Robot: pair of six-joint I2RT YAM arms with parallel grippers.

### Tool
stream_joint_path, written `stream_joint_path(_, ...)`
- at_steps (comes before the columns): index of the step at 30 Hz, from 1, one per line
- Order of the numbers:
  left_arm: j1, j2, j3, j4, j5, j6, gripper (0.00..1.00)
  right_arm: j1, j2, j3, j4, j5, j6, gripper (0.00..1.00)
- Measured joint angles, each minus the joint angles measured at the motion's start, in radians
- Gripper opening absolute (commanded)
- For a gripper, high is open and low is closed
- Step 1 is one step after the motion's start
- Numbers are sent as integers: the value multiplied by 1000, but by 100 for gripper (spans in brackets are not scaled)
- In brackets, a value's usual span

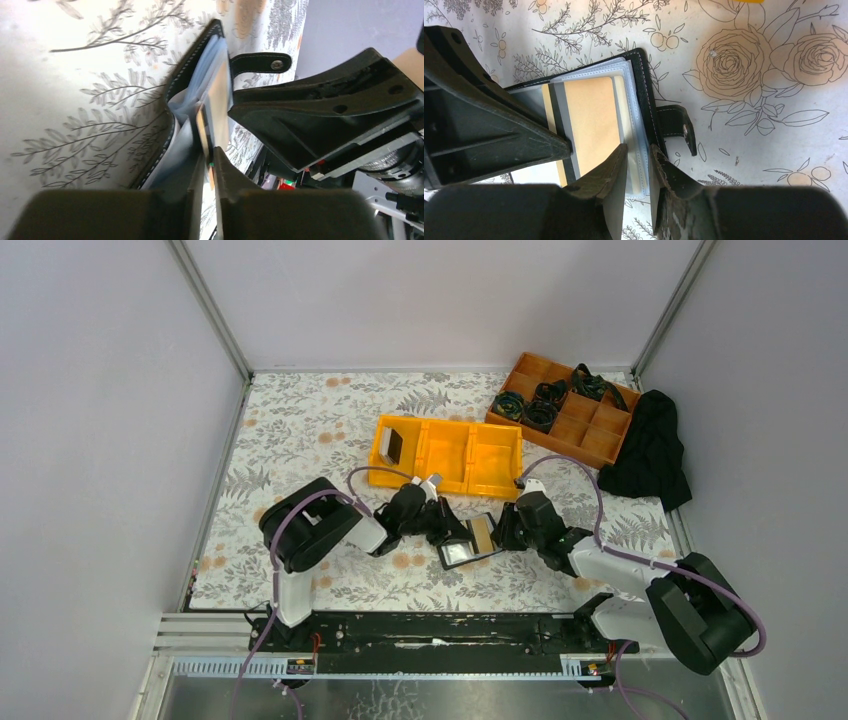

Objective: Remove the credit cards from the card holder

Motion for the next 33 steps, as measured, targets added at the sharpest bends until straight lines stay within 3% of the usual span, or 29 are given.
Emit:
stream_joint_path(6,5,14,-10,12,2,-16,0,3,0,-2,12,16,6,29)
stream_joint_path(15,6,13,-31,50,5,-31,0,7,3,-3,16,27,13,28)
stream_joint_path(18,6,5,-42,58,12,-31,13,9,6,-3,22,33,17,28)
stream_joint_path(25,5,-29,-79,63,40,-29,12,9,37,5,60,15,26,28)
stream_joint_path(30,5,-33,-84,76,58,-30,17,7,50,11,66,9,28,28)
stream_joint_path(33,5,-32,-84,93,74,-31,9,5,51,11,69,3,29,28)
